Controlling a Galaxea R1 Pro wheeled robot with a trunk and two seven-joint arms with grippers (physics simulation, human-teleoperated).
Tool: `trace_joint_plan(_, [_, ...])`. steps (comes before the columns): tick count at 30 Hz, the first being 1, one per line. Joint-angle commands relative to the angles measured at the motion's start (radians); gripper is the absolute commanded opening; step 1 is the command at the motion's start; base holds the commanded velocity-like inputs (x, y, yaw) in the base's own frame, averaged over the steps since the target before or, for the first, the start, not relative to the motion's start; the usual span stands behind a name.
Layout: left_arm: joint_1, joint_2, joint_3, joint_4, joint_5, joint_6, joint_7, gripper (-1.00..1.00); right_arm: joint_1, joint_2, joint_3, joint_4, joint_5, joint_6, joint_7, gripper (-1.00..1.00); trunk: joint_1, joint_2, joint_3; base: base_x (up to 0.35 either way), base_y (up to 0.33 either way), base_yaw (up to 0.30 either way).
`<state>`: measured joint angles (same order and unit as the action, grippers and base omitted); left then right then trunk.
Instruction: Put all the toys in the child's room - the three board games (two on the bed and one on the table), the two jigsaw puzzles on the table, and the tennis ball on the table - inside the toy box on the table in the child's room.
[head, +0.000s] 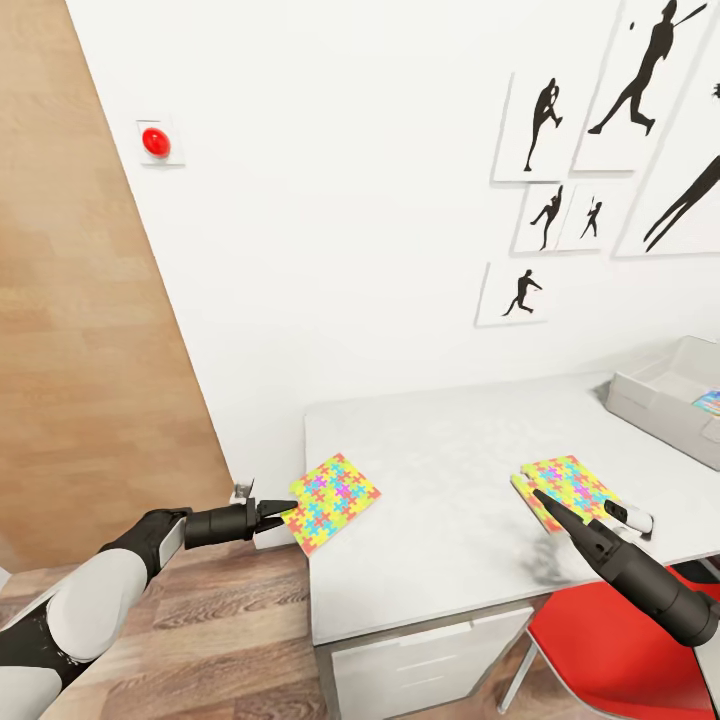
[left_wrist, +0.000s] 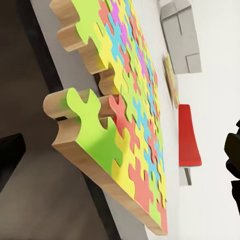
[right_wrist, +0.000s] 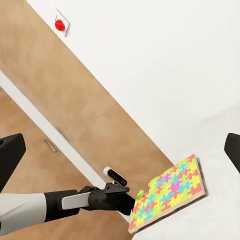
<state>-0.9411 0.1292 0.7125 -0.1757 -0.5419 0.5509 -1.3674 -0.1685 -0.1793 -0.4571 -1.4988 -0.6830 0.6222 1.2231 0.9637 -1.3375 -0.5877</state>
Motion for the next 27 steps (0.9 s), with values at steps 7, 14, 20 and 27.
trace_joint_plan(7, [-0.001, 0.0, 0.008, -0.001, -0.01, 0.011, -0.005, 1.0, 0.0, 0.0, 0.0, 0.0, -0.004, 0.008, 0.001, 1.0, 0.0, -0.001, -0.001, 0.0, -0.007, 0.0])
trace_joint_plan(14, [-0.001, 0.0, 0.008, -0.001, -0.01, 0.011, -0.005, 1.0, -0.001, 0.0, 0.0, 0.0, -0.004, 0.008, 0.001, 1.0, 0.0, -0.001, -0.001, 0.0, -0.002, 0.0])
trace_joint_plan(20, [-0.001, 0.0, 0.008, -0.001, -0.01, 0.009, -0.006, -1.0, 0.0, 0.0, 0.0, 0.0, -0.004, 0.008, 0.001, 1.0, 0.0, -0.001, -0.001, 0.0, 0.0, 0.0])
trace_joint_plan(27, [-0.001, 0.0, 0.008, -0.001, -0.01, 0.009, -0.007, -1.0, -0.001, 0.0, 0.0, 0.0, -0.004, 0.008, 0.001, 1.0, 0.0, -0.001, -0.001, 0.0, 0.0, 0.0])
